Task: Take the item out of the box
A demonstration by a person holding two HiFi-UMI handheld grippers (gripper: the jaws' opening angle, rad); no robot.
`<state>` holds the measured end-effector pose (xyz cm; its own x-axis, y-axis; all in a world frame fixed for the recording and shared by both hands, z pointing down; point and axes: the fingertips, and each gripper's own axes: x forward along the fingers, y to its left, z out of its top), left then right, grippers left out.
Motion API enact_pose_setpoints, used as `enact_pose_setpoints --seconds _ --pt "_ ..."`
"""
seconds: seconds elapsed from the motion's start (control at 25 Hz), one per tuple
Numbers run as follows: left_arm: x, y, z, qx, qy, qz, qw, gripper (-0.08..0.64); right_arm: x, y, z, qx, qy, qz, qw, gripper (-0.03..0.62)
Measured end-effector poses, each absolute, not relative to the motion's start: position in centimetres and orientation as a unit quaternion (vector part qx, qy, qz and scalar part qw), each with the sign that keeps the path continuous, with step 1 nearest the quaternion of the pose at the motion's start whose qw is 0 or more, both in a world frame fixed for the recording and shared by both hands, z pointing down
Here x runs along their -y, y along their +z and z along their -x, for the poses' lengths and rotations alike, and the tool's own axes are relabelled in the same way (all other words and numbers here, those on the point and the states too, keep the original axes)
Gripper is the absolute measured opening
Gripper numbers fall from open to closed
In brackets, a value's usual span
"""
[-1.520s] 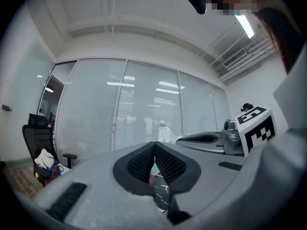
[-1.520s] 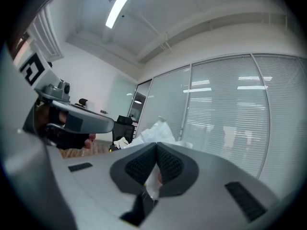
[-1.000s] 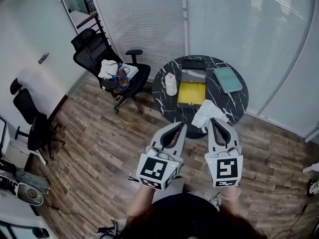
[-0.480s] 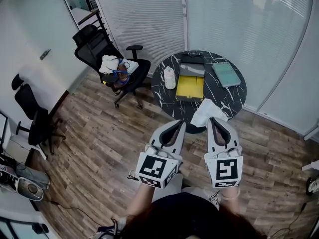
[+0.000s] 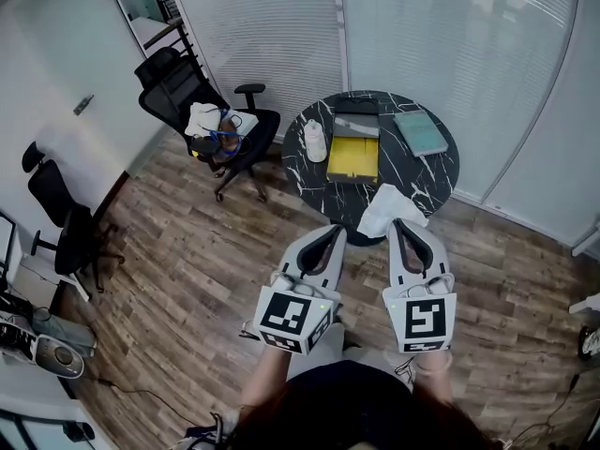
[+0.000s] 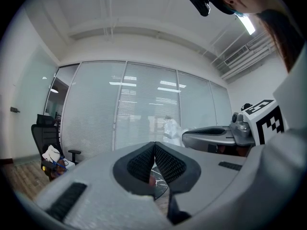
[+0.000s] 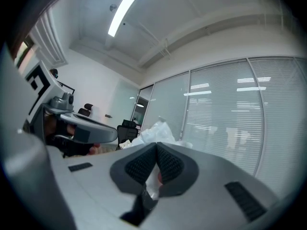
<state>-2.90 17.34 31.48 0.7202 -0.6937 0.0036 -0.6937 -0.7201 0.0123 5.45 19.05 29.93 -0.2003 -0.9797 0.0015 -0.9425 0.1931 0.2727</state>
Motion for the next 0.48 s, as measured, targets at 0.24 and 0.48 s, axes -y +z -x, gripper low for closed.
enact_pose_setpoints --seconds 0.24,0.48 --pt "-17.70 31.47 3.31 0.384 0.001 -0.923 0.007 0.026 -19.39 29.93 -5.24 0.771 -0.109 -0.622 0.089 0.024" --pt "-17.67 31.68 3.43 0.386 0.007 -0.922 0.006 0.026 -19.22 30.20 -5.18 0.772 -0.106 -0.621 0.085 0.025"
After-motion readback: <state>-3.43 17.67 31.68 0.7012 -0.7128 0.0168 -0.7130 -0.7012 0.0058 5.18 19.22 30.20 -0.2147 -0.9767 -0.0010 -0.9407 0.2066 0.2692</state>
